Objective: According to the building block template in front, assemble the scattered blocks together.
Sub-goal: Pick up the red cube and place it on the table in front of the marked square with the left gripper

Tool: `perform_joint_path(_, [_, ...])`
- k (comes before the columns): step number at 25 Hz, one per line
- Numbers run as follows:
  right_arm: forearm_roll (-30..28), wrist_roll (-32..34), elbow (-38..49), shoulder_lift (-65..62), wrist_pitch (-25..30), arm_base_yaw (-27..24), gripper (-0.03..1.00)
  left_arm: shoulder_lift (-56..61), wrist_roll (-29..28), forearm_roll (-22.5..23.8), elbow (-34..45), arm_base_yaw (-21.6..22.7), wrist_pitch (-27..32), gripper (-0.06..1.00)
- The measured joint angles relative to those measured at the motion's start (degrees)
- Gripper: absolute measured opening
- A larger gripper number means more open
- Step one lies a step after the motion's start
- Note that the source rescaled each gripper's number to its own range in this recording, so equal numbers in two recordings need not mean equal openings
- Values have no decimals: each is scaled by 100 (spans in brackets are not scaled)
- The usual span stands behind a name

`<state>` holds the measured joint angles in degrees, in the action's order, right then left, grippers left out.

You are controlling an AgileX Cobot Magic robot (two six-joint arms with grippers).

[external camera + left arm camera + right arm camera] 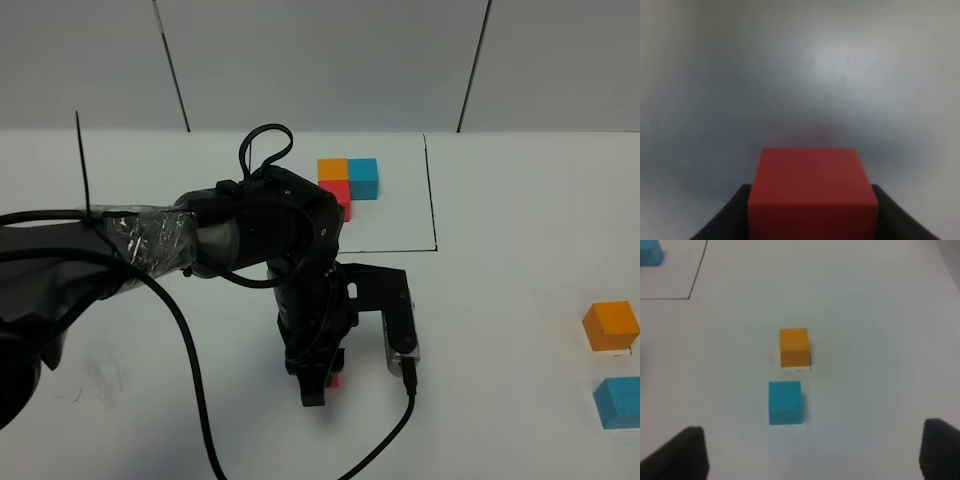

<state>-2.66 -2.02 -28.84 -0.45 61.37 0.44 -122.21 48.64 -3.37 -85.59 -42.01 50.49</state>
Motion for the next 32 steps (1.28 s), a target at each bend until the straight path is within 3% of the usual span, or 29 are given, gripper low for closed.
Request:
perform_joint_path(17, [0,0,0,0,0,0,72,-218,269,156,0,-16,-221,0])
perform_joint_path(19, [0,0,0,0,0,0,72,-218,281,156,-5,-16,-197,4])
perform_joint_path(21, [0,0,0,0,0,0,72,-230,281,144,-5,-32,-128,24])
perform_joint_path(25, [0,0,0,0,0,0,72,-124,268,133,-75,-50,80,75])
perform_joint_path(27, [0,0,0,0,0,0,72,132,186,141,-194,-55,240,92])
perform_joint_path(29, [0,0,0,0,0,0,72,486,-49,189,-339,-55,354,99])
perform_joint_path(32, [0,0,0,0,0,0,72,1144,-528,599,-560,-55,460,100])
